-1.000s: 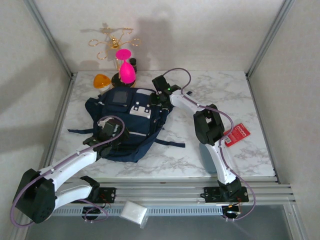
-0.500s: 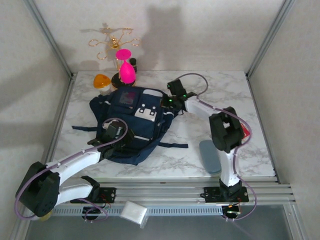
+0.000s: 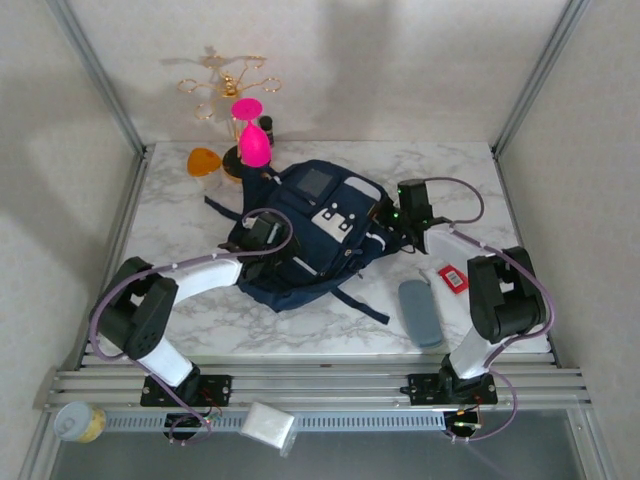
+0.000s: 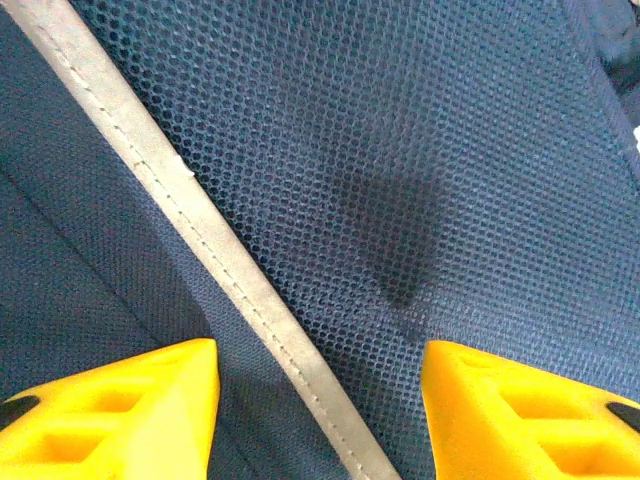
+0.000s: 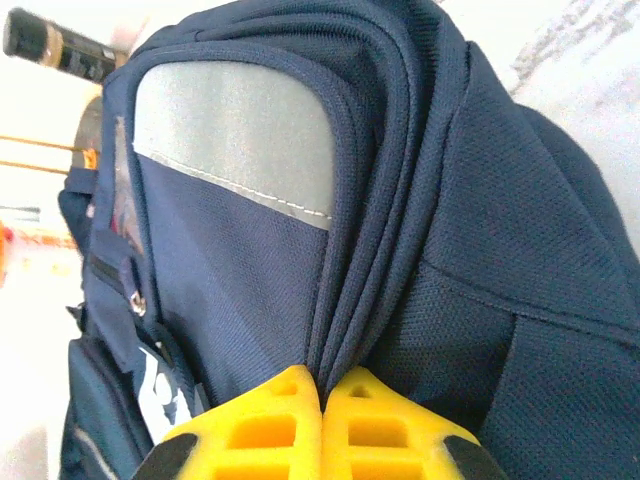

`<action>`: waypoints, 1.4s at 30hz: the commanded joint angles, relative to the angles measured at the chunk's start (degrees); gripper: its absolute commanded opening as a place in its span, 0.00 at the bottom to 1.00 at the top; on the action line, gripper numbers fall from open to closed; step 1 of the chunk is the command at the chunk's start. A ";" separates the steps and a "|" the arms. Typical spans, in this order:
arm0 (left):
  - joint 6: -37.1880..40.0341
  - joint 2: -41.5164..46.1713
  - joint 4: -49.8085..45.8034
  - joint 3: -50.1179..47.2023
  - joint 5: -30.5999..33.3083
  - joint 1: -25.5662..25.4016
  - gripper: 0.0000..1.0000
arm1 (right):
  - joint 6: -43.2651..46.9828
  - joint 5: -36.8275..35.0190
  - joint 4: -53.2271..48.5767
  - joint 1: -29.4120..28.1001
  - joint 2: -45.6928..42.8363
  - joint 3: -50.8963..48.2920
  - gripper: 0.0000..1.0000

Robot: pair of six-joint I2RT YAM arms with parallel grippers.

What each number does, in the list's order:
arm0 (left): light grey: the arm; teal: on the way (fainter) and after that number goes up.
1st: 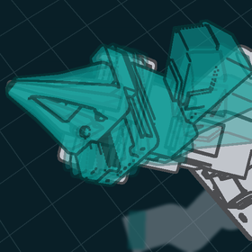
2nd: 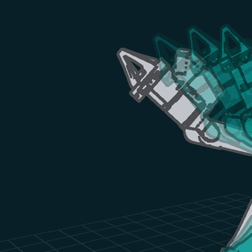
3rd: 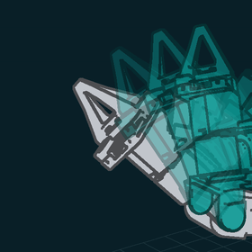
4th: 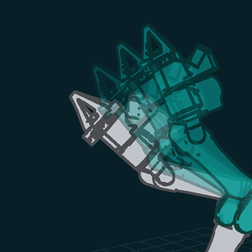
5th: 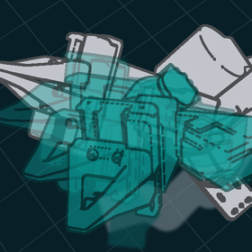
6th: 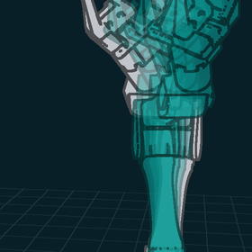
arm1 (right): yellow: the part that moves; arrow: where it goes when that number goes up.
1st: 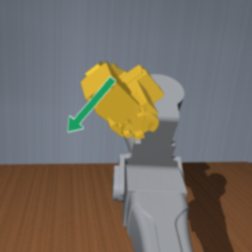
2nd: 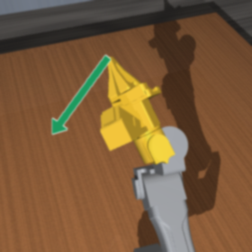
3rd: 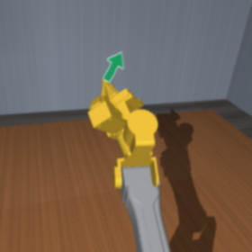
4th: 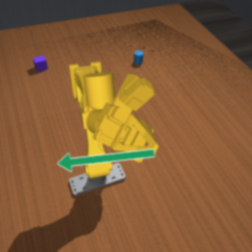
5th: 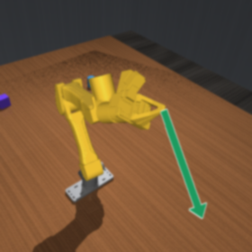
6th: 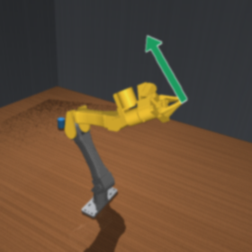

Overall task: Pack the student bag
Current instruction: Rotate the student bag at the center of the table.

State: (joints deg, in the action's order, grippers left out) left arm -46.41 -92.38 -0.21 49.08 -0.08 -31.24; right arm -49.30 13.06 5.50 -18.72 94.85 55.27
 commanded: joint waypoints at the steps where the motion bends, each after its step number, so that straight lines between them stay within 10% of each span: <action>1: 3.31 -1.12 2.83 3.62 0.50 2.25 0.55 | -6.14 6.80 7.30 -2.45 -2.57 -1.55 0.00; 9: -1.42 11.50 -8.51 -0.74 0.23 0.42 0.63 | -10.54 0.62 8.94 -4.79 -6.90 -5.21 0.00; 18: -9.83 14.52 -15.53 2.16 3.88 -13.61 0.66 | -15.74 0.07 13.87 -8.85 -8.34 -10.79 0.00; 42: -24.37 -7.37 -33.45 23.24 19.60 -25.18 0.51 | -19.17 1.84 22.51 -11.76 -6.78 -15.09 0.00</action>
State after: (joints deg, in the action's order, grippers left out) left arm -59.86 -98.39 -23.35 70.13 11.60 -55.68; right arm -67.77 10.76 22.39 -29.10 87.96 40.36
